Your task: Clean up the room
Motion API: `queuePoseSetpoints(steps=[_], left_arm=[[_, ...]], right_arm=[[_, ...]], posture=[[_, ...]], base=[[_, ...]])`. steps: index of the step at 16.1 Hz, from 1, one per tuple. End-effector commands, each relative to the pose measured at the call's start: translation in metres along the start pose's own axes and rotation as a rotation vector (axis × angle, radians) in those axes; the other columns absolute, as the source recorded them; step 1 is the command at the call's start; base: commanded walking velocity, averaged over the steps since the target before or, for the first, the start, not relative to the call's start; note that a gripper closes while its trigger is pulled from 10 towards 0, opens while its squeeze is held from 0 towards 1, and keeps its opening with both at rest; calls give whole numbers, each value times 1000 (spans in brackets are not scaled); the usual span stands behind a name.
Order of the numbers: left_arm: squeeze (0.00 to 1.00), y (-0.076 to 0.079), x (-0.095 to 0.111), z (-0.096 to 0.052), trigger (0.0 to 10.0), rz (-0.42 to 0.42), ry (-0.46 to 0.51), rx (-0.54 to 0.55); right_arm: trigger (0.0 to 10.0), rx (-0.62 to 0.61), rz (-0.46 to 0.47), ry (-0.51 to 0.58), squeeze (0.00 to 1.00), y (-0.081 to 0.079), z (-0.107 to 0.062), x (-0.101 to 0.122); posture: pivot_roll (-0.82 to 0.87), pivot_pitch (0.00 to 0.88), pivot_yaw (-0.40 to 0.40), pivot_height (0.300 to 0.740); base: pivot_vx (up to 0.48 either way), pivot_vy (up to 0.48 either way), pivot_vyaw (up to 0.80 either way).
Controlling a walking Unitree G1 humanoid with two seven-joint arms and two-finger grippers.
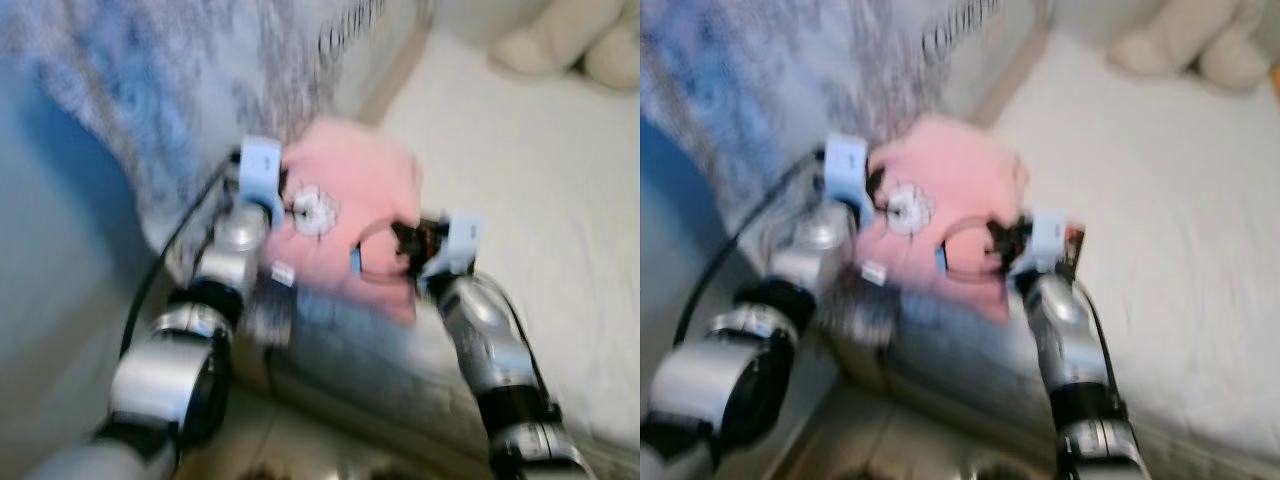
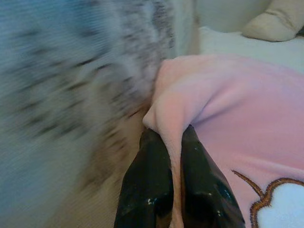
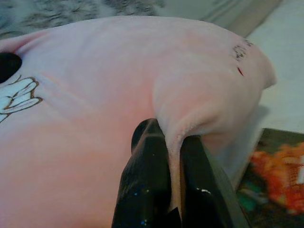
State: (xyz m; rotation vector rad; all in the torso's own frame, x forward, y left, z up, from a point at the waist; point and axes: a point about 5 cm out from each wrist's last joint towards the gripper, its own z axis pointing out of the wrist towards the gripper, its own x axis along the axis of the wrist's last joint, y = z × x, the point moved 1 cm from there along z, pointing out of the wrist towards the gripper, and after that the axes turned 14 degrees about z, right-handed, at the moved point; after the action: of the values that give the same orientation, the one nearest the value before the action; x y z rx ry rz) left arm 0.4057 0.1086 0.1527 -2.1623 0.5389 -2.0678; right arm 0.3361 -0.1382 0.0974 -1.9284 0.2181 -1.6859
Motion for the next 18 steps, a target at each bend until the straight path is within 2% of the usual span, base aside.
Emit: queuePoseSetpoints(steps=[1, 5, 7, 10, 11, 13, 14, 15, 17, 18], left_arm=[[0, -8, 13, 3, 10000, -3, 41, 52], [0, 1, 18, 5, 10000, -5, 42, 17], [0, 13, 26, 9, 10000, 34, 46, -49], [0, 18, 35, 12, 10000, 113, 58, -32], [0, 20, 32, 11, 10000, 119, 49, -22], [0, 32, 15, 7, 10000, 129, -2, -20], [0, 37, 3, 3, 10000, 139, -32, -30], [0, 39, -1, 2, 10000, 147, -43, -33], [0, 32, -10, 0, 10000, 211, -56, -11], [0, 18, -2, 2, 10000, 244, -17, 20]], right_arm=[[10000, -77, -20, 30, 0, 21, -9, 11], [10000, -103, -51, 51, 0, 24, -10, 14], [10000, -134, -73, 82, 0, 28, -12, 19], [10000, -199, -48, 87, 0, 45, -9, 23], [10000, -206, -7, 60, 0, 49, -5, 17], [10000, -243, -42, -71, 0, 56, 1, -6], [10000, -281, -23, -141, 0, 60, -1, -20], [10000, -295, -16, -162, 0, 61, -2, -25], [10000, -257, 44, -230, 0, 45, 2, -47], [10000, -201, 61, -227, 0, 28, 10, -54]], posture=[[-13, 0, -15, 740], [-13, 0, -14, 740], [-11, 0, -9, 740], [-20, 11, 6, 740], [-25, 49, 11, 740], [-38, 90, 18, 740], [-45, 110, 17, 740], [-46, 112, 16, 740], [-58, 119, 15, 740], [-54, 117, 10, 740]], base=[[469, 0, 0], [471, 0, 0], [471, 0, 0], [0, 0, 0], [0, 0, 0], [0, 0, 0], [0, 0, 0], [0, 0, 0], [0, 0, 0], [0, 0, 0]])
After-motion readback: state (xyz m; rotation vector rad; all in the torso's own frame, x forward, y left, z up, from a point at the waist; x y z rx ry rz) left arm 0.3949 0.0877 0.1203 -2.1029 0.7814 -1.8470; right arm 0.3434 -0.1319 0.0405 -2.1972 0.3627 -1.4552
